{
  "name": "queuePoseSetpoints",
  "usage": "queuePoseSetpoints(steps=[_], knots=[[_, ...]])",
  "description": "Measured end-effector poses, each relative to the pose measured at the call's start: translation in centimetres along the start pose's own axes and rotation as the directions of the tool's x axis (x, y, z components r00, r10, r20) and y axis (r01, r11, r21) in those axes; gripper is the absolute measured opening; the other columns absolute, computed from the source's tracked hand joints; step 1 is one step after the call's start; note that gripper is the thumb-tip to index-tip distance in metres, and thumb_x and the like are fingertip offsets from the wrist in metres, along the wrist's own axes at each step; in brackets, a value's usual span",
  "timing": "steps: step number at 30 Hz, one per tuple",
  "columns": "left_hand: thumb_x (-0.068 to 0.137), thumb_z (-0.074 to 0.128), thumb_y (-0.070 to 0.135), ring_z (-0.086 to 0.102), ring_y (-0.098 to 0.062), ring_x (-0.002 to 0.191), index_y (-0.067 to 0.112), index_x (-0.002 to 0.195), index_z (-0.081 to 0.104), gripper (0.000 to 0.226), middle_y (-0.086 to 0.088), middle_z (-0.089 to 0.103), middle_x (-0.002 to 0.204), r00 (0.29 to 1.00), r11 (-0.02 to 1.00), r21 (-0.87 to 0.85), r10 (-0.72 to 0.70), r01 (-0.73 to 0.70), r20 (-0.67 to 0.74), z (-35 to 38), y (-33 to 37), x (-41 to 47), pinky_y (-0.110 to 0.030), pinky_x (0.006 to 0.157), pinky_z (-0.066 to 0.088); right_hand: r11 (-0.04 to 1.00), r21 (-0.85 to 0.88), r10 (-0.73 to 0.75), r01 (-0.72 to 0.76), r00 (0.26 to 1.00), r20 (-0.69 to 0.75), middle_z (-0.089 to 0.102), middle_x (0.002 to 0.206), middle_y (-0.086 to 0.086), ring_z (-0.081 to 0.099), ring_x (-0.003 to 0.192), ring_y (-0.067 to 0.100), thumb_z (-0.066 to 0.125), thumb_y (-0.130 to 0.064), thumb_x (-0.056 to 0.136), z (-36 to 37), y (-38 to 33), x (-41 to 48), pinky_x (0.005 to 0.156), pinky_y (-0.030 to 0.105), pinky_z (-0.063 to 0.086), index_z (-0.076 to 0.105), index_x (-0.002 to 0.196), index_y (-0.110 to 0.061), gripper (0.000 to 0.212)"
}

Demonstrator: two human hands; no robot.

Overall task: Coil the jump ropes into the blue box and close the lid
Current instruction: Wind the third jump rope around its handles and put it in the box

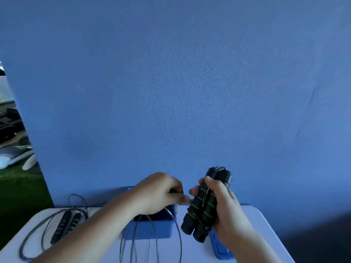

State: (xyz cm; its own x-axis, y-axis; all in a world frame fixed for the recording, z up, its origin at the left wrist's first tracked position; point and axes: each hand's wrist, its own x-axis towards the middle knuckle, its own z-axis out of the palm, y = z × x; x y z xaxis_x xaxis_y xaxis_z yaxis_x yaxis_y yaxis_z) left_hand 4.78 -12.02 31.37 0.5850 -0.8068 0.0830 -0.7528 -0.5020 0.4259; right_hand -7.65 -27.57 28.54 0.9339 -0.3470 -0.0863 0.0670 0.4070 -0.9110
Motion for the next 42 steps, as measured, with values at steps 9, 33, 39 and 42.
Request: queuePoseSetpoints(steps=[9, 33, 39, 42], knots=[[0.096, 0.059, 0.047, 0.05, -0.003, 0.059, 0.025, 0.08, 0.067, 0.028, 0.007, 0.063, 0.068, 0.997, 0.997, -0.073, -0.028, 0.023, -0.068, 0.0, 2.3, -2.2, -0.029, 0.061, 0.041, 0.994, -0.095, -0.063, 0.052, 0.991, -0.114, 0.074, 0.095, 0.014, 0.068, 0.083, 0.033, 0.074, -0.049, 0.069, -1.0, 1.5, 0.4, 0.089, 0.054, 0.054, 0.058, 0.115, -0.003, 0.067], [0.084, 0.08, 0.01, 0.065, -0.015, 0.048, 0.013, 0.071, 0.079, 0.013, -0.009, 0.071, 0.056, 0.752, 0.495, -0.866, -0.597, 0.07, -0.281, 9.7, 6.7, -5.5, -0.023, 0.051, 0.05, 0.978, 0.1, -0.15, 0.181, 0.953, -0.262, 0.06, 0.116, 0.034, 0.063, 0.104, 0.055, 0.071, -0.071, 0.073, 2.9, 3.2, 1.6, 0.074, 0.057, 0.055, 0.069, 0.103, -0.022, 0.058], [0.082, 0.079, 0.005, 0.057, -0.011, 0.046, 0.006, 0.066, 0.08, 0.016, -0.011, 0.074, 0.063, 0.773, 0.351, -0.936, -0.597, 0.013, -0.213, 9.9, 6.5, -6.0, -0.019, 0.048, 0.043, 0.968, 0.153, -0.178, 0.201, 0.972, -0.151, 0.073, 0.114, 0.008, 0.061, 0.121, 0.042, 0.078, -0.059, 0.072, 2.8, 2.9, 1.4, 0.103, 0.071, 0.041, 0.072, 0.112, -0.018, 0.057], [0.082, 0.081, 0.015, 0.057, -0.015, 0.053, 0.008, 0.063, 0.078, 0.021, -0.011, 0.076, 0.067, 0.788, 0.326, -0.944, -0.591, 0.04, -0.171, 10.0, 6.0, -6.0, -0.024, 0.05, 0.043, 0.953, 0.234, -0.168, 0.193, 0.978, -0.123, 0.072, 0.12, 0.011, 0.057, 0.127, 0.039, 0.076, -0.05, 0.076, 3.0, 2.7, 1.3, 0.108, 0.066, 0.039, 0.065, 0.123, -0.011, 0.062]])
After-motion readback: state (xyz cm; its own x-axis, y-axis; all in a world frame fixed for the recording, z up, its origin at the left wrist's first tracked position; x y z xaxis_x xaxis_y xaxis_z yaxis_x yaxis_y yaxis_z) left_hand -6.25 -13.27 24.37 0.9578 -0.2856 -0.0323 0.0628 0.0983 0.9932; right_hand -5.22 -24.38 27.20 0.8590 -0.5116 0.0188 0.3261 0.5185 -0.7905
